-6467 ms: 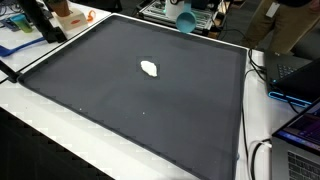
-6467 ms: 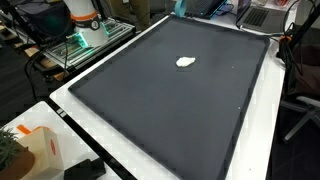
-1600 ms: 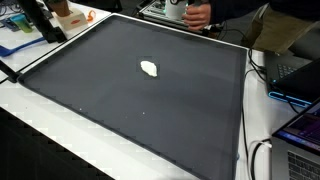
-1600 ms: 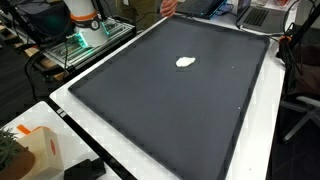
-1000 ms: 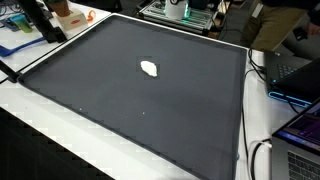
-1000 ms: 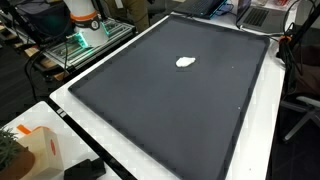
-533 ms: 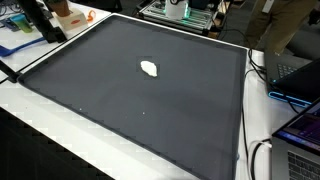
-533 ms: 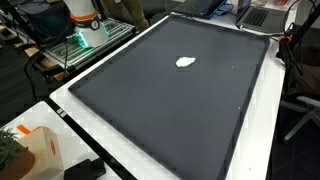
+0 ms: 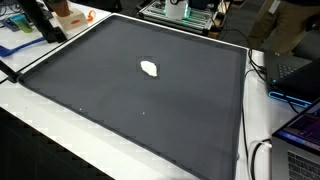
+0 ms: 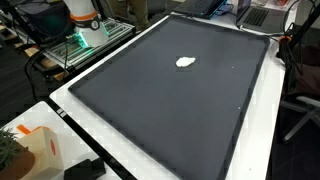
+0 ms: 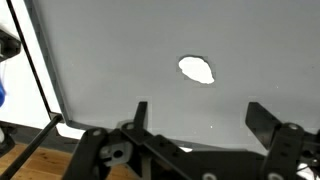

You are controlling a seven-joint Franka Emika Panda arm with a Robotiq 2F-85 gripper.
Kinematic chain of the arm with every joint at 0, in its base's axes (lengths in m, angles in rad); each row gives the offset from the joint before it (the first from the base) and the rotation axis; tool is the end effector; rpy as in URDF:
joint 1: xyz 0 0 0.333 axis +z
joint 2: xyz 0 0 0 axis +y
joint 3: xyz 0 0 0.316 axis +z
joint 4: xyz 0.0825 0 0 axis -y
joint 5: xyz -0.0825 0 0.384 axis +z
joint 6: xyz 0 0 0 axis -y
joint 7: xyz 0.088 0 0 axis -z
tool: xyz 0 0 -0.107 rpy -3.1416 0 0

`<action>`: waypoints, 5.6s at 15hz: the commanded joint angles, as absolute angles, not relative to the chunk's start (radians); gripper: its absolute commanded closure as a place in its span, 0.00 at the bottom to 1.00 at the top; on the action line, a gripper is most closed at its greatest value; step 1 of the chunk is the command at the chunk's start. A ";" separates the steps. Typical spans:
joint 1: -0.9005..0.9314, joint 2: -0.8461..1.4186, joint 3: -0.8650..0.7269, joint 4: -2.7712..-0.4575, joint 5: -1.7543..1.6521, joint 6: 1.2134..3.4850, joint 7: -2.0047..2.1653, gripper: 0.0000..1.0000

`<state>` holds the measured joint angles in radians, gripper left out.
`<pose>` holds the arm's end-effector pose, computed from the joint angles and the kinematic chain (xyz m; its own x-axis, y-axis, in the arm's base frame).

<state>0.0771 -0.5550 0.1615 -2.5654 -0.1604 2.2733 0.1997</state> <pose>0.3891 0.0930 0.4736 0.9513 0.1343 0.2775 0.0872 -0.9806 0.1757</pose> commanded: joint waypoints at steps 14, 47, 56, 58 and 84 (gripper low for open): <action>0.116 -0.220 0.022 -2.721 0.071 2.666 -0.147 0.00; 0.927 -0.446 -1.071 -2.692 0.791 2.665 -1.757 0.00; 1.229 -0.437 -1.316 -2.684 0.984 2.829 -1.943 0.00; 1.318 -0.445 -1.379 -2.677 1.033 2.875 -1.965 0.00; 2.037 -0.671 -1.833 -2.511 1.096 3.410 -1.942 0.00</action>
